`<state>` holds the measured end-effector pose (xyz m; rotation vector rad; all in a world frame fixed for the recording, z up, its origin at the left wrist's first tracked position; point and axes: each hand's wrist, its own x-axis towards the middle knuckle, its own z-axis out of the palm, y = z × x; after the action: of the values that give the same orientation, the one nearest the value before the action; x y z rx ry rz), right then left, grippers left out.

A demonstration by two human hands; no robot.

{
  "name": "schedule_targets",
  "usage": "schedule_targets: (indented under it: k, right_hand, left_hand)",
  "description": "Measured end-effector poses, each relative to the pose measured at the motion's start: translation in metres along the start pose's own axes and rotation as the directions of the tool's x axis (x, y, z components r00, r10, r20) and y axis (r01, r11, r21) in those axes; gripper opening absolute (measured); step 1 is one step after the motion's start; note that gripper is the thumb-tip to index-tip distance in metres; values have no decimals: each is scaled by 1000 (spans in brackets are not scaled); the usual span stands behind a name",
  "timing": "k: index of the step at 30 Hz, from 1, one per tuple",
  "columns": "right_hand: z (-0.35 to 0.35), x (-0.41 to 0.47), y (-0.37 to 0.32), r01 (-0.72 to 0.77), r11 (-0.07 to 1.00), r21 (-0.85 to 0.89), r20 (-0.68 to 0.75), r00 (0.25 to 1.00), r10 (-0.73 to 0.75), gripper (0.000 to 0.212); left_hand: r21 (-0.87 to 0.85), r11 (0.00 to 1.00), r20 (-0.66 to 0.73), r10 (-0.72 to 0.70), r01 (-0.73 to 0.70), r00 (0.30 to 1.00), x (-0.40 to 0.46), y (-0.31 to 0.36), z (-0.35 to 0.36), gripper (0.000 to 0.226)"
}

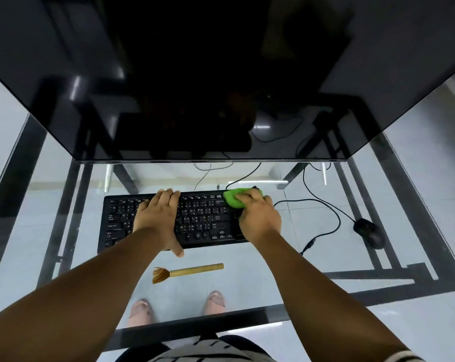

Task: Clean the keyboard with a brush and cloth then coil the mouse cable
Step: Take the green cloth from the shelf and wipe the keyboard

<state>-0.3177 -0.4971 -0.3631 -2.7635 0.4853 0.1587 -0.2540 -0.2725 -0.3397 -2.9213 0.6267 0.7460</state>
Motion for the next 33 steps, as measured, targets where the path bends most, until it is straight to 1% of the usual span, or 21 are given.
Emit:
schedule_targets:
  k: [2,3,4,6,7,8,10,11,12,15,16,17,20,21,22,25,26,28,30,31,33]
  right_hand:
    - [-5,4,5,-177,983,48,-38,983,179,56]
    - [-5,4,3,-198,979,49,-35,979,200,56]
    - [-5,3,0,-165,986,37,-19,986,166,55]
    - [-2,-1,-3,-20,1000,2,28,999,20,57]
    - [-3,-2,-1,26,1000,-16,35,999,-25,57]
    - [-5,-1,4,8,1000,-19,25,1000,-8,58]
    - [-9,3,10,-151,988,18,-19,988,151,58]
    - [-9,2,8,-200,980,27,-27,979,200,58]
    - [-8,1,3,-197,980,18,-16,980,197,58]
    - [-3,-5,-7,-29,999,-35,60,998,32,61]
    - [-5,-5,-5,-2,998,-55,68,998,6,62]
    - [-7,-2,-1,-21,998,-63,66,998,25,63]
    - [-12,1,3,-187,982,-38,35,981,189,62]
    - [-12,1,0,-193,980,-43,41,980,195,62]
    - [-11,0,-3,-163,985,-47,59,984,166,62]
    - [-10,-1,-7,14,998,-65,133,991,-5,68]
    - [-13,2,-4,17,998,-67,129,992,-9,68]
    - [-17,7,4,-120,993,-11,74,990,120,65]
    - [-18,8,11,-265,962,66,40,964,263,62]
    - [-16,8,13,-304,949,83,45,952,301,62]
    - [-11,8,11,-323,942,89,49,946,320,63]
  left_hand:
    - [-3,1000,3,-2,2,1000,0,0,1,151]
    - [-5,1000,4,-3,3,1000,0,0,1,152]
    - [-6,1000,6,-2,2,1000,1,0,1,152]
    - [-7,1000,6,1,-1,1000,1,0,2,151]
    - [-8,1000,3,0,0,1000,1,0,2,151]
    - [-7,1000,1,0,0,1000,2,0,2,151]
    - [-9,1000,6,-3,3,1000,2,0,3,152]
    - [-8,1000,9,-6,6,1000,2,0,3,152]
    - [-6,1000,9,-5,5,1000,2,0,3,152]
    - [3,1000,7,4,-4,1000,4,-1,4,152]
    - [7,1000,5,4,-4,1000,4,-1,5,152]
    - [9,1000,4,2,-2,1000,4,-2,5,152]
    - [11,1000,5,-6,6,1000,4,-2,6,152]
    - [12,1000,5,-6,6,1000,4,-1,7,152]
    - [13,1000,6,-3,3,1000,5,-1,7,152]
    - [21,1000,3,6,-6,1000,6,-1,7,152]
    - [25,1000,0,8,-8,1000,6,-2,7,152]
    - [34,999,-1,20,-20,1000,5,-5,8,151]
    - [28,999,-9,36,-36,999,3,-11,13,150]
    - [9,999,-18,41,-41,999,1,-15,16,149]
    - [-44,999,-55,28,-30,998,-4,-28,22,147]
